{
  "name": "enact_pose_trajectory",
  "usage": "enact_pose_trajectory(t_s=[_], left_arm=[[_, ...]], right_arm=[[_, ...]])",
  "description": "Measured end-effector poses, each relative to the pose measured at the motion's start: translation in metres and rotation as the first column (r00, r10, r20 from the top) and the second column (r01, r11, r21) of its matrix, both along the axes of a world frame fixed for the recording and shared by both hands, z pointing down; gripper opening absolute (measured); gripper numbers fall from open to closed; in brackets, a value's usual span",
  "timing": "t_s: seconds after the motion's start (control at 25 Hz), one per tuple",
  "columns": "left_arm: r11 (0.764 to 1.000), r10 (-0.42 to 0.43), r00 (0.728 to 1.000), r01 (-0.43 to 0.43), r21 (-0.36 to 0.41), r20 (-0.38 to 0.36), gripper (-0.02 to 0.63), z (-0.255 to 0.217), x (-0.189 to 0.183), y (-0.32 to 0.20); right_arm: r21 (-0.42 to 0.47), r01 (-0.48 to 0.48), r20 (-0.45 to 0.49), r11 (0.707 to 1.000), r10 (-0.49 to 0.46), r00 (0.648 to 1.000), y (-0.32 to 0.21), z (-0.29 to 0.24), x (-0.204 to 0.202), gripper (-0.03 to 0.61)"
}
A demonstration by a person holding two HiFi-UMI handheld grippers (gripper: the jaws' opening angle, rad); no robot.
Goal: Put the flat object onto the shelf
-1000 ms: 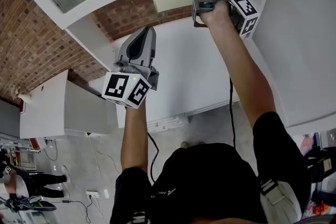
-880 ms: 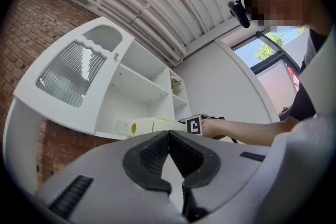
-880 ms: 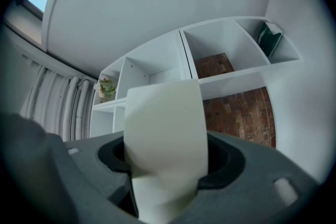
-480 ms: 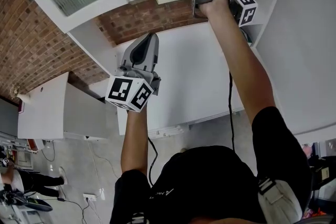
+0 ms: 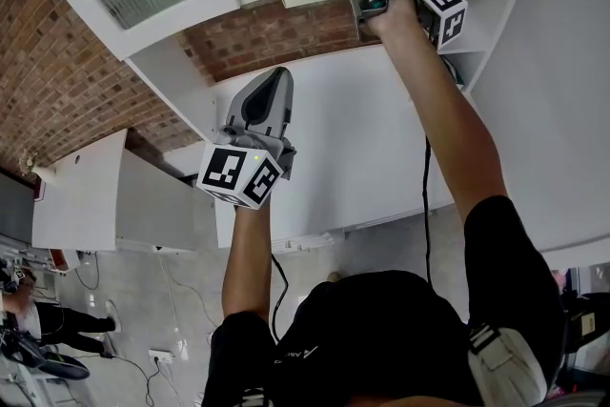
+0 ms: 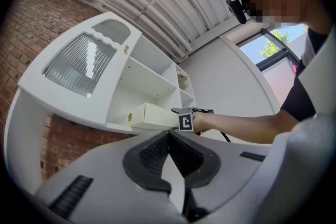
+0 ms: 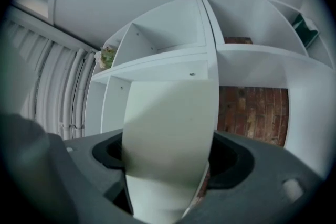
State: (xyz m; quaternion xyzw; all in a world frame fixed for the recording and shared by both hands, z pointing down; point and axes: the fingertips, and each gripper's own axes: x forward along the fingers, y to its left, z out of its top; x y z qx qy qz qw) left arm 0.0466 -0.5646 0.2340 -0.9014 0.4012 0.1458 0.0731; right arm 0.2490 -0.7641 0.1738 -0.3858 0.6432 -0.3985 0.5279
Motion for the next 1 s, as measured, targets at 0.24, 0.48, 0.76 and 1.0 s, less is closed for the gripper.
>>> enact_pose_trajectory(t_s=[0.24,0.48,0.76,1.0], left_arm=[[1.0,-0.003,1.0,0.003,-0.01,0.006,-0.002,0.002,0.003,0.001],[1.0,0.003,1.0,-0.003,-0.006,0.009,-0.002,0.0,0.001,0.003],[1.0,0.027,1.0,-0.027,0.005,0.005,-0.002,-0.005,0.013,0.011],[0.998,0.061,0.998,-0.061,0.027,-0.001,-0.002,-0.011,0.025,0.025]], right_arm=[[0.021,0.045,-0.108,0.999,-0.042,0.993,0.0,-0.004,-0.01,0.428],[0.06,0.02,-0.082,0.998,-0.015,0.996,0.012,-0.003,0.0,0.431],[0.074,0.031,-0.09,0.997,-0.024,0.996,0.052,0.005,0.013,0.431],[0.171,0.1,-0.257,0.98,-0.053,0.965,0.118,0.006,0.003,0.43]])
